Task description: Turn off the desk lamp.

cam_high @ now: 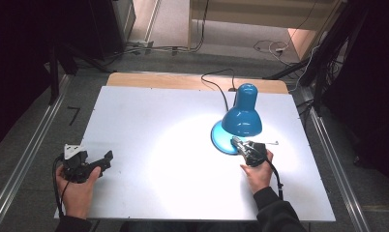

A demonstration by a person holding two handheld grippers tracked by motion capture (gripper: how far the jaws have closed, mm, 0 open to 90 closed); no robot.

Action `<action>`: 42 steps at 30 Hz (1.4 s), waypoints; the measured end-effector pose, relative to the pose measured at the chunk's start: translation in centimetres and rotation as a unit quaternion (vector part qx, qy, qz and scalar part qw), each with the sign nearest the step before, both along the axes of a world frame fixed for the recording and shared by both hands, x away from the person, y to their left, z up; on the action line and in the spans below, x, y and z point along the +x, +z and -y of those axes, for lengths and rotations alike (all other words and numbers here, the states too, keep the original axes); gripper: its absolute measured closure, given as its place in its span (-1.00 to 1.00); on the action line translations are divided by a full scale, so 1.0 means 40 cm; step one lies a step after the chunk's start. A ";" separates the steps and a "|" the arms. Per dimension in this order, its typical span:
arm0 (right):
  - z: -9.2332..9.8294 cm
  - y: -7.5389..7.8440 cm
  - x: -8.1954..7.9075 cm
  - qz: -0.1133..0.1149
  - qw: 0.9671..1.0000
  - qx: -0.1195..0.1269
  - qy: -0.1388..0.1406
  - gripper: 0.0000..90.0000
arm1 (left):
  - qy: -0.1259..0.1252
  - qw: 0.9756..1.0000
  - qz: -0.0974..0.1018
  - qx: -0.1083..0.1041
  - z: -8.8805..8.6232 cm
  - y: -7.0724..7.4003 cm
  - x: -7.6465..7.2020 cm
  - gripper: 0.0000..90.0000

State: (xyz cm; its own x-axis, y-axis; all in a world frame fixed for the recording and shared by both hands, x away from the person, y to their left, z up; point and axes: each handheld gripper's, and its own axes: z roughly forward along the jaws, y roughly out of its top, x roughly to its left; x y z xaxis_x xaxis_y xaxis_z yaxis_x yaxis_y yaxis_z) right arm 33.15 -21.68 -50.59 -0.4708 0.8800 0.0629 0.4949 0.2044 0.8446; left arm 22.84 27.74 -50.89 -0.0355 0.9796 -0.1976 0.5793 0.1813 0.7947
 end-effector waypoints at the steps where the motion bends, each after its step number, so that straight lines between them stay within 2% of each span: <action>1: 0.000 0.000 0.001 -0.001 1.000 0.001 0.001 0.95 | 0.000 1.000 0.000 0.000 0.000 0.000 0.000 -0.77; 10: -0.002 -0.002 0.004 0.003 1.000 0.002 0.001 0.96 | -0.001 1.000 0.000 0.000 0.001 0.000 0.000 -0.77; 11: -0.004 -0.006 0.007 0.008 1.000 -0.007 -0.007 0.96 | -0.001 1.000 0.000 0.000 0.000 0.000 0.000 -0.77; 13: 0.001 -0.007 0.014 0.002 1.000 0.007 -0.010 0.96 | 0.000 1.000 0.001 0.000 0.000 0.001 -0.001 -0.77; 15: -0.004 -0.008 0.013 0.007 1.000 0.002 -0.006 0.96 | 0.000 1.000 0.002 -0.001 -0.002 0.001 -0.001 -0.77; 19: -0.002 -0.006 0.015 0.004 1.000 0.005 -0.005 0.96 | 0.000 1.000 -0.001 -0.001 -0.003 -0.001 0.000 -0.77; 24: 0.008 -0.002 0.015 0.004 1.000 0.004 -0.016 0.96 | 0.000 1.000 0.001 -0.002 -0.004 0.001 -0.001 -0.77; 25: 0.023 0.004 0.020 0.001 1.000 0.019 -0.022 0.95 | 0.000 1.000 0.001 -0.002 -0.005 0.000 -0.001 -0.77; 31: 0.048 0.007 0.027 -0.005 0.999 0.030 -0.030 0.94 | 0.002 1.000 0.000 -0.004 -0.008 -0.001 -0.002 -0.77; 32: 0.049 0.006 0.027 -0.006 0.999 0.031 -0.029 0.86 | 0.002 1.000 0.001 -0.004 -0.007 -0.001 -0.002 -0.77; 38: 0.051 0.005 0.028 -0.009 0.999 0.029 -0.031 0.72 | 0.002 1.000 0.001 -0.003 -0.006 -0.002 -0.002 -0.77; 42: 0.057 0.007 0.029 -0.014 0.999 0.035 -0.034 0.55 | 0.003 1.000 0.001 -0.004 -0.007 -0.001 -0.002 -0.77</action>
State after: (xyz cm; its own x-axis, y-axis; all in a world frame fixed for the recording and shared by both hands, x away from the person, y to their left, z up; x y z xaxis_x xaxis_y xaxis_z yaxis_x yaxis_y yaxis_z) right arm 34.31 -23.98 -50.32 -0.4069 0.9030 0.1377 0.5300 0.1106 0.8407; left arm 22.75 28.03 -50.93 -0.0412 0.9779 -0.2049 0.5768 0.1907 0.7943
